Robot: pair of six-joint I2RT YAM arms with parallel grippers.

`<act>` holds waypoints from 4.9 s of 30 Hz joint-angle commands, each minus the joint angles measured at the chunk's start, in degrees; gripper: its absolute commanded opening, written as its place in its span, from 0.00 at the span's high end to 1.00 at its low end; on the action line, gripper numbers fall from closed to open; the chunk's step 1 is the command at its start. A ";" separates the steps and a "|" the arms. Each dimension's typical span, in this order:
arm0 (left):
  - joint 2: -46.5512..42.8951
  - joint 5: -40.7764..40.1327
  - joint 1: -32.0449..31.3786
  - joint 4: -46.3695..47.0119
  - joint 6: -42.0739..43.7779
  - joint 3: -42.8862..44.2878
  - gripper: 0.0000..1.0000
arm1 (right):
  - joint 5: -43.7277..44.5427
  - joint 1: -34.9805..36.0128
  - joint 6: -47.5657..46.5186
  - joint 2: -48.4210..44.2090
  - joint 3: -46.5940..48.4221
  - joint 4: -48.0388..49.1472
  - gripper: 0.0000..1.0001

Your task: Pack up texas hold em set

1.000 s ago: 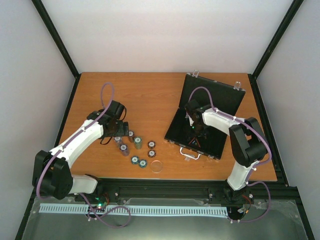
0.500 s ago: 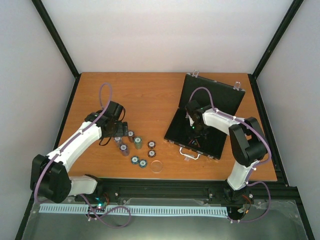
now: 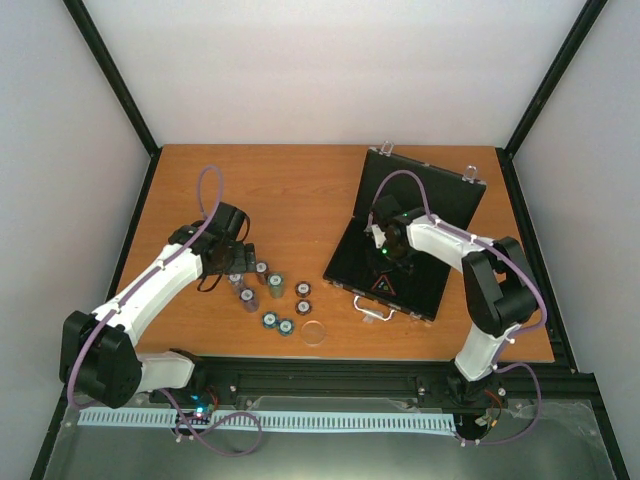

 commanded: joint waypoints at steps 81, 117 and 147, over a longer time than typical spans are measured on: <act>-13.31 -2.00 -0.21 -7.84 2.77 9.06 0.00 | 7.78 40.32 8.13 -1.10 6.55 -4.80 0.00; -14.43 -0.82 -0.22 -8.70 5.49 8.39 0.00 | 10.34 42.74 9.39 12.65 10.95 -4.38 0.22; -14.13 -0.43 -0.22 -7.01 4.17 8.10 0.00 | 27.38 21.18 11.84 -2.28 7.78 -10.10 0.40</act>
